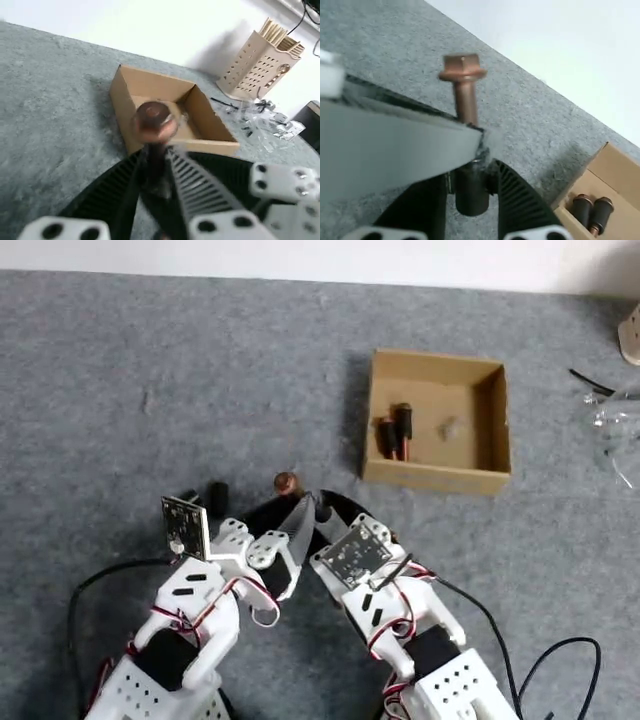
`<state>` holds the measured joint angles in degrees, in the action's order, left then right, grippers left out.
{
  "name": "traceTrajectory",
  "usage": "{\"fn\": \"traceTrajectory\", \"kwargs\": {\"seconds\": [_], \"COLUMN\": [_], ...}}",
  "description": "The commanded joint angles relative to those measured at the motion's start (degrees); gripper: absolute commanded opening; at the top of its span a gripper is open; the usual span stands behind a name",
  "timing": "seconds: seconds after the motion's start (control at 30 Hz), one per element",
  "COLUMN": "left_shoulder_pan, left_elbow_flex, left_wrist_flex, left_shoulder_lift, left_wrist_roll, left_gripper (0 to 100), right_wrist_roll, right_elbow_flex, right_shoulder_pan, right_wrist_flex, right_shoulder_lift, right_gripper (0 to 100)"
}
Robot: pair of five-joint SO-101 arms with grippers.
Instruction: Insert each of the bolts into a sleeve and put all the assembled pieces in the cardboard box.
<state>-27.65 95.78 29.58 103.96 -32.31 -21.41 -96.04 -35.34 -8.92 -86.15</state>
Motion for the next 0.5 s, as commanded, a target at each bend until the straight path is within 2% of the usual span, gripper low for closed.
{"fn": "traceTrajectory", "kwargs": {"seconds": [0.0, 0.07, 0.13, 0.37, 0.47], "left_shoulder_pan": [0.9, 0.9, 1.2, 1.5, 4.6], "left_elbow_flex": [1.4, 1.4, 1.4, 1.1, -0.2], "left_wrist_flex": [-0.8, -0.7, -0.7, -0.8, -0.8], "left_shoulder_lift": [0.1, 0.2, 0.3, 0.3, 0.3], "left_wrist_roll": [-0.2, -0.2, -0.3, -4.0, -5.9], "left_gripper": [27, 36, 40, 40, 40], "right_wrist_roll": [0.3, 0.3, 0.3, 0.3, 0.3], "right_elbow_flex": [-7.1, -7.1, -7.1, -7.1, -7.1], "right_shoulder_pan": [1.8, 1.8, 1.8, 1.8, 1.9], "right_wrist_flex": [2.1, 2.1, 2.1, 2.1, 2.1], "right_shoulder_lift": [-1.2, -1.2, -1.2, -1.2, -1.2], "right_gripper": [0.9, 0.9, 0.9, 0.9, 0.9]}}
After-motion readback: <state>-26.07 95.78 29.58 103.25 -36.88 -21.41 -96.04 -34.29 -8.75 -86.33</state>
